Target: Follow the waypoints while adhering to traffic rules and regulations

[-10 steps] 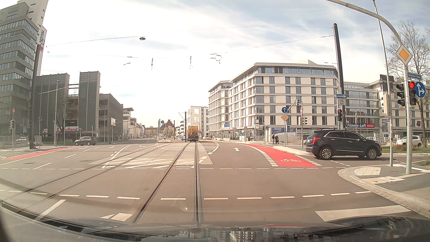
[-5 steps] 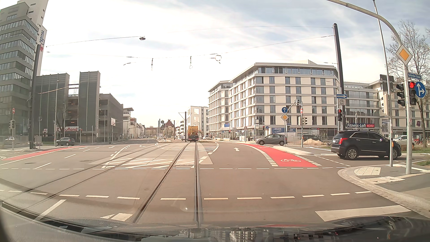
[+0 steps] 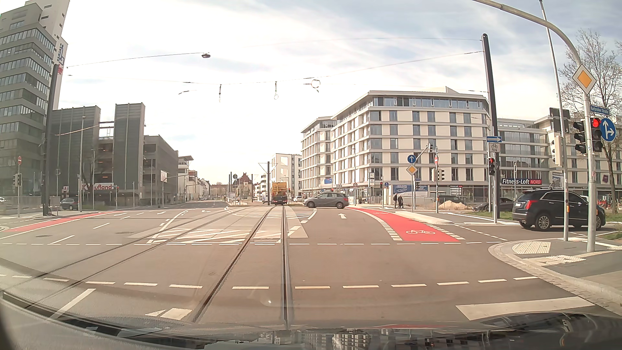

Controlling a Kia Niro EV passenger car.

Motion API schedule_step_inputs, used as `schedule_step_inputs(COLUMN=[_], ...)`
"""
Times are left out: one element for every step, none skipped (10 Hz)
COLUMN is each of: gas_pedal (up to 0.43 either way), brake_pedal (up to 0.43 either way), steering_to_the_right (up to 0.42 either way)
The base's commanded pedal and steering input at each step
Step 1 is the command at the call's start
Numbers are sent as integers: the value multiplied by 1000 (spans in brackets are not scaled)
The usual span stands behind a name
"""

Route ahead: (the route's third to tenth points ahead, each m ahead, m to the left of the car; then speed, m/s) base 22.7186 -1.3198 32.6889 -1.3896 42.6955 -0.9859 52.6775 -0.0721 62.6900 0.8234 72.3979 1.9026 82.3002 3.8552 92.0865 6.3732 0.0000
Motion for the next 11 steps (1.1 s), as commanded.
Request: schedule_step_inputs(gas_pedal=[0,0,0,0,0,0,0,0,0,0,0], brake_pedal=[201,201,201,201,201,195,201,201,201,201,201], steering_to_the_right=[61,61,61,61,61,61,61,61,61,61,61])
